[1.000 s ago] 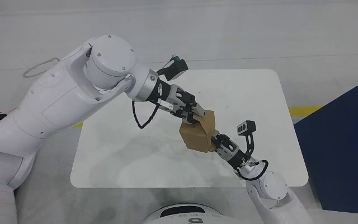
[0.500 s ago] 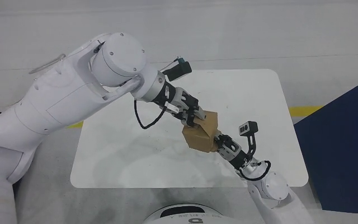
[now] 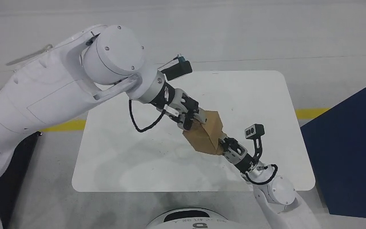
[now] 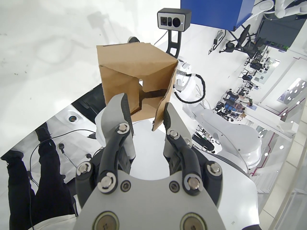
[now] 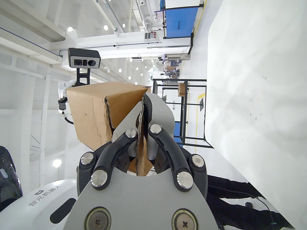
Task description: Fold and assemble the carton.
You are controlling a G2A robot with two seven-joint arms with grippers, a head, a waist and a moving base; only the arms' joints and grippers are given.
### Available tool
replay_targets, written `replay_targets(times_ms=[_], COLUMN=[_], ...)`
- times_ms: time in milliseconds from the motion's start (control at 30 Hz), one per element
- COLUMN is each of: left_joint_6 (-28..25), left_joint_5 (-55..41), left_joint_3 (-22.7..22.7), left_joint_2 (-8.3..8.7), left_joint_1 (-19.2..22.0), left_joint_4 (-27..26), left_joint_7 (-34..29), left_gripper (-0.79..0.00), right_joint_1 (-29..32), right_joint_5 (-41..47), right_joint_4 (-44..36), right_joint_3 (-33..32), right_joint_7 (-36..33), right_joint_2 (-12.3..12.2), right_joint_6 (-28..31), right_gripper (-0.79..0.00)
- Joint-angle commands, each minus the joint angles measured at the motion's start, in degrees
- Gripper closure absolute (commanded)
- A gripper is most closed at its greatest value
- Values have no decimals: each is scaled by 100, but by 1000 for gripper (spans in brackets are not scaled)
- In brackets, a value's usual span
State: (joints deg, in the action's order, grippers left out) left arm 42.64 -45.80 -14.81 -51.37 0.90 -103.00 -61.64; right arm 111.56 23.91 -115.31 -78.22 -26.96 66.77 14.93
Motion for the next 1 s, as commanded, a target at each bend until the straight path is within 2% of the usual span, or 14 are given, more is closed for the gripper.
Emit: replay_targets(times_ms=[0,100,167,300,367,567,700,800,867,967], left_joint_6=[3,6,13,41,72,111,-163,-358,-558,-766], left_joint_5=[-44,-103,-146,-231,-227,-171,-178,25,139,134], left_joint_3=[82,259,393,507,507,507,499,507,507,505], left_joint_2=[30,72,96,147,179,287,314,297,270,219], left_joint_1=[102,293,444,679,746,723,698,652,588,457], left_joint_4=[-21,-55,-68,-110,-142,-200,-30,44,46,98], left_joint_7=[2,6,13,40,71,110,-162,-250,-316,-505], left_gripper=[-339,-382,-474,-600,-634,-659,-585,-628,-628,-683], right_joint_1=[3,12,20,35,41,44,34,25,16,12], right_joint_5=[12,14,16,19,28,56,65,76,69,77], right_joint_4=[3,12,17,15,13,15,24,40,42,45], right_joint_3=[2,0,-4,-15,-19,-25,-25,-24,-20,-15], right_joint_7=[7,4,-2,2,8,-2,-16,-4,-5,6], right_joint_2=[0,-3,-5,-9,-10,-14,-16,-17,-18,-18], right_joint_6=[2,19,30,24,31,45,62,66,49,53], right_gripper=[0,0,0,0,0,0,0,0,0,0])
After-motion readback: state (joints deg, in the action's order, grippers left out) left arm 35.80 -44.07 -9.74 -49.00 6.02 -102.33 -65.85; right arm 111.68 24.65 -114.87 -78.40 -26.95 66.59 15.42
